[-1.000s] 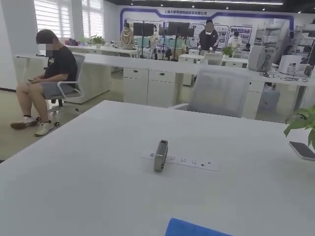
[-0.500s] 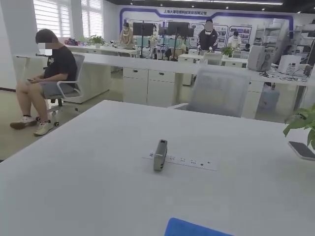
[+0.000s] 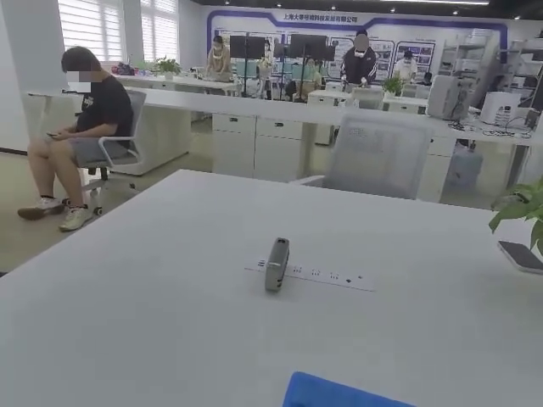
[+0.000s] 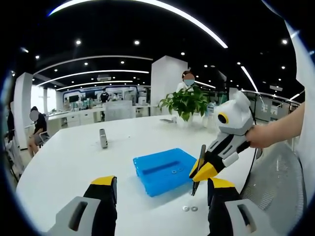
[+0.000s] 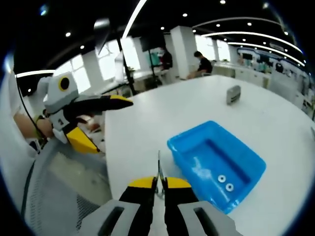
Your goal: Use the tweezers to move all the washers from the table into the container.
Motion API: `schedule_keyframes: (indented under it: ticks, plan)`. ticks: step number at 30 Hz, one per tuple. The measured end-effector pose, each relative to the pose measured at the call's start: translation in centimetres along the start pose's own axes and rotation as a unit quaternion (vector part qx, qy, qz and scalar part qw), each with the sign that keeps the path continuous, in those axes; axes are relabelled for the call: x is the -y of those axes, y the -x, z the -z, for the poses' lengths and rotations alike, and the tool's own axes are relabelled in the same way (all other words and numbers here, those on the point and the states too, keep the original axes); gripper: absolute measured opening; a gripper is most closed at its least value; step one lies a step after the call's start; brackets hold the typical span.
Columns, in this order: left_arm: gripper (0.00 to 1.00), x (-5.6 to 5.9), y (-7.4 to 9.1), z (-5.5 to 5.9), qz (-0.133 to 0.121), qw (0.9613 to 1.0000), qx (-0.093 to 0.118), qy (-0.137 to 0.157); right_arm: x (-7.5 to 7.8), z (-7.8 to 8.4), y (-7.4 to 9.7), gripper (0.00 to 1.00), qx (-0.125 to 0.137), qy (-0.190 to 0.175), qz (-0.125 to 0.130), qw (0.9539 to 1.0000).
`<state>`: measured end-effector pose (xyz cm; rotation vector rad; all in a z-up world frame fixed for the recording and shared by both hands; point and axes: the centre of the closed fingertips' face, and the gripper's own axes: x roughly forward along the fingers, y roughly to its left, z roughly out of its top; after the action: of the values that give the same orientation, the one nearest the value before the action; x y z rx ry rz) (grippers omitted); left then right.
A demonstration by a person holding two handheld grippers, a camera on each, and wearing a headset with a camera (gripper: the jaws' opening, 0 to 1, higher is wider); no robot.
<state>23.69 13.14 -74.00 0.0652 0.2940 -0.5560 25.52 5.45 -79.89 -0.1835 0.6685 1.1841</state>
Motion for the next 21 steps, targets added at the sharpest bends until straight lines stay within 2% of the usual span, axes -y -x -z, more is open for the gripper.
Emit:
schedule_keyframes:
  ticks: [7, 12, 18, 21]
  plan:
    - [0.76, 0.0, 0.0, 0.0, 0.001, 1.0000, -0.001, -0.001, 0.0, -2.8, 1.2, 0.03, 0.027, 0.004, 0.005, 0.9996]
    - [0.76, 0.0, 0.0, 0.0, 0.000, 1.0000, 0.000, 0.000, 0.3, -4.9, 1.9, 0.03, 0.055, -0.009, 0.004, 0.9984]
    - [0.76, 0.0, 0.0, 0.0, 0.000, 1.0000, 0.001, 0.000, 1.4, -6.4, 2.1, 0.03, 0.074, -0.017, 0.009, 0.9971]
    - [0.76, -0.1, 0.0, 0.0, -0.001, 1.0000, 0.001, 0.001, 2.6, -6.9, 2.1, 0.03, 0.079, -0.026, 0.016, 0.9964]
